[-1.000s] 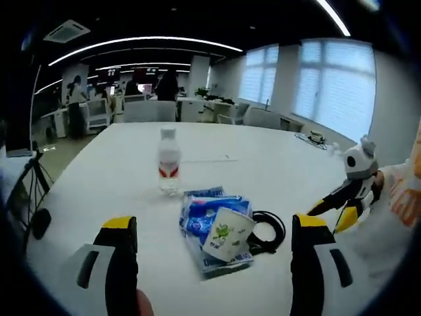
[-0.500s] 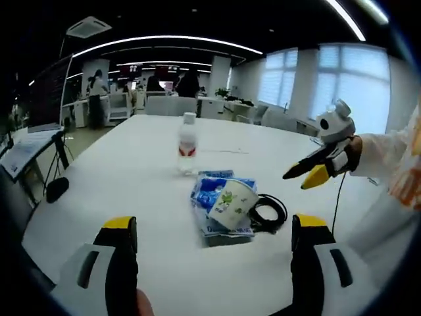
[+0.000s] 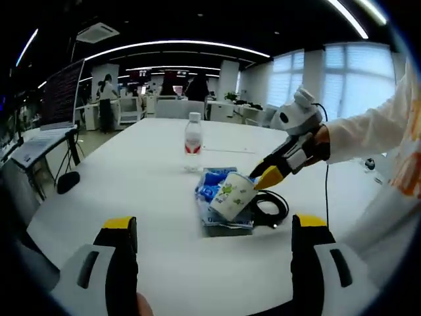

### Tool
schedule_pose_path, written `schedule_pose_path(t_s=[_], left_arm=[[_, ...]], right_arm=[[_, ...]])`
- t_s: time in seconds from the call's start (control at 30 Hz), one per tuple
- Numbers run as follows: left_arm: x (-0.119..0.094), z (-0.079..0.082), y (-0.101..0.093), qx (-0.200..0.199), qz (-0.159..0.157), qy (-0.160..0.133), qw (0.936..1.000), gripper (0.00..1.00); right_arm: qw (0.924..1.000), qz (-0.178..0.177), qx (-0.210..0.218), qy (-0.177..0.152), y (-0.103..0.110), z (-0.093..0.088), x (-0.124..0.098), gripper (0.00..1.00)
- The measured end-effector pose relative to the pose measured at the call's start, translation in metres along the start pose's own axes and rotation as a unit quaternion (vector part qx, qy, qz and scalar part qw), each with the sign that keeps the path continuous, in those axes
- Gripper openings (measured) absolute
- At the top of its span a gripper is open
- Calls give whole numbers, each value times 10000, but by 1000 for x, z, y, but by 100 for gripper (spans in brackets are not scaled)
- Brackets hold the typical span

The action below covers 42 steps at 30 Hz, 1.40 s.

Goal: Arrange the tabletop items into an orderly group along one side of the table until the central work area is clear of visible clutter.

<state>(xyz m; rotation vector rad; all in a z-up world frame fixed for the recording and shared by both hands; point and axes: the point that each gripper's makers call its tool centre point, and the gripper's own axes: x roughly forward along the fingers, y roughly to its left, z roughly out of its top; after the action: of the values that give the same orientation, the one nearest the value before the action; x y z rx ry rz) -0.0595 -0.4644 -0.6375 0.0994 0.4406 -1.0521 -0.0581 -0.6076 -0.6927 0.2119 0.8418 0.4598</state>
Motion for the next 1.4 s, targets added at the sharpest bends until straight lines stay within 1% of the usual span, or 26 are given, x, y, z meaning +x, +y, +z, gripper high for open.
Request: schedule_pose_path(t_s=[0.07,0.13,0.2,0.23,0.27,0.33,0.4,0.43,0.5,0.53,0.6,0.67,0.77,0.8,0.83,0.87,0.9,0.97,1.07,1.17,1.2,1.23,1.27,1.3,1.37,1.4], left_arm=[[-2,-3,-1,-107,-32,-46,9999,100],[-3,-9,-8,-250,-210,1,9995,100],[-6,-12,-12,-153,-259,-22,9995,100],[-7,-8,-12,-21,-234,-128,9996,100],[-7,-4,-11,91,-161,-203,9996,100],[-7,10,-8,313,2,-589,9978,100],[-7,15,-1,343,229,-732,9965,100],[-7,14,6,277,364,-695,9965,100],[-8,16,15,99,531,-688,9962,100],[-10,20,21,-43,644,-806,9947,100],[-13,22,28,-105,788,-868,9930,100],[-16,23,31,0,882,-901,9920,100],[-11,20,21,294,765,-784,9936,100],[-8,16,15,362,647,-693,9948,100],[-3,7,5,378,463,-452,9972,100],[-1,3,-1,460,368,-337,9977,100],[3,0,-8,737,220,-291,9966,100],[6,-3,-17,1089,32,-293,9936,100],[7,-6,-17,976,-16,-245,9949,100],[6,-4,-8,872,127,-273,9957,100],[6,-4,-6,813,176,-275,9962,100],[6,-4,-5,792,199,-264,9963,99],[7,-10,2,740,223,-218,9968,97],[7,-17,3,682,224,-62,9974,95],[8,-21,-1,725,165,34,9972,91],[8,-21,-3,811,152,24,9966,91]], right_arm=[[9999,62,123,46,2,-3,5,42],[9999,59,149,59,2,-5,9,40],[9998,65,146,122,3,-8,12,34],[9997,85,151,144,3,-9,12,30],[9995,142,198,202,5,-12,12,21],[9994,158,204,241,4,-14,12,4],[9991,147,338,189,4,-13,10,3],[9991,226,352,5,6,-7,10,3],[9985,300,442,-109,7,0,6,0],[9985,326,423,-132,7,2,5,0],[9985,338,375,-199,6,8,-2,0],[9986,389,183,-304,6,16,-10,0],[9985,384,-92,-385,1,29,-23,0],[9982,402,-178,-412,1,32,-28,0],[9980,392,-246,-427,-2,35,-32,0],[9980,370,-315,-416,-6,38,-36,0],[9978,309,-467,-353,-13,42,-44,0],[9970,164,-732,-204,-31,49,-57,0],[9955,-70,-941,-92,-58,68,-80,0],[9849,-263,-1706,129,-82,86,-101,0],[9793,-352,-1974,260,-90,92,-109,0],[9771,-387,-2071,285,-93,94,-112,0],[9732,-517,-2232,199,-102,105,-119,0],[9751,-519,-2150,168,-105,109,-123,0],[9790,-542,-1956,175,-114,117,-131,0],[9763,-607,-2066,235,-120,119,-134,0]])
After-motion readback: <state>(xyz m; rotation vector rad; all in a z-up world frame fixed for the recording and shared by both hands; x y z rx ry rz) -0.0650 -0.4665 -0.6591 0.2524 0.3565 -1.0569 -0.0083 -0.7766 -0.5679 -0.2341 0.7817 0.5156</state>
